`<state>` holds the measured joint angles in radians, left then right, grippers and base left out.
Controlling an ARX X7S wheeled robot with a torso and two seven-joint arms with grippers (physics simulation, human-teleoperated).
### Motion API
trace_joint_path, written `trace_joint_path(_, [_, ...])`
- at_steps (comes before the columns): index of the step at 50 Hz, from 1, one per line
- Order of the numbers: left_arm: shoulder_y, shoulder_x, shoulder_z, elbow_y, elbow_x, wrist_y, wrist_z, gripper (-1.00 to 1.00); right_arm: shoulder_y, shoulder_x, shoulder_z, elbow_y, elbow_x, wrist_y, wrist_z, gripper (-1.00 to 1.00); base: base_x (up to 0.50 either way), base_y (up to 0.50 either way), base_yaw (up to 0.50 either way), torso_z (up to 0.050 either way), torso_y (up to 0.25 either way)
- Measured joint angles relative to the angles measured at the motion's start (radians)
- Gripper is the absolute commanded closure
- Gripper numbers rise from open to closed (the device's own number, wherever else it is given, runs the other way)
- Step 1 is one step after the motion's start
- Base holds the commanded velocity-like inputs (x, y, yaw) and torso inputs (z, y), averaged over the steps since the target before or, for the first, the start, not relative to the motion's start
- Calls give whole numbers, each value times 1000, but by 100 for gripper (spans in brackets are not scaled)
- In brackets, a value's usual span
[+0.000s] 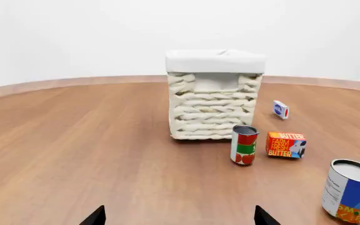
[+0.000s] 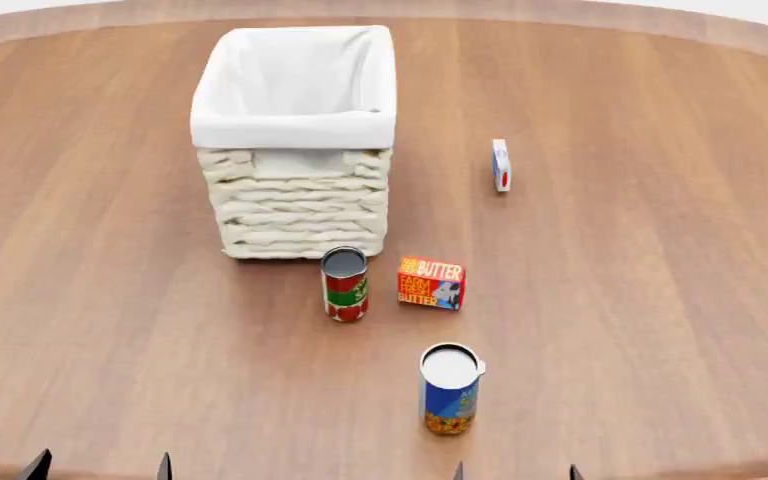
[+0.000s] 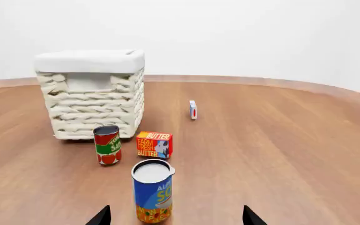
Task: Pick up the alphabet soup and put it in the basket.
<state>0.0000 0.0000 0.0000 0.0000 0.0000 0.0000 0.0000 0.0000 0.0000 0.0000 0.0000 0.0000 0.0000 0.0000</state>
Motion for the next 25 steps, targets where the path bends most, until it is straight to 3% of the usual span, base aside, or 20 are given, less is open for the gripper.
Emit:
trace_joint_path(10, [21,-21,11,68,-17,-7,-33,-100,-6,33,-37,-65,28,27,38,-100,0,0,0,0,0])
trace_joint_path(25, [110,-61,31,356,-32,-60,-90,-100,-66,78,-67,-370,50,136,82,-100,0,0,0,0,0])
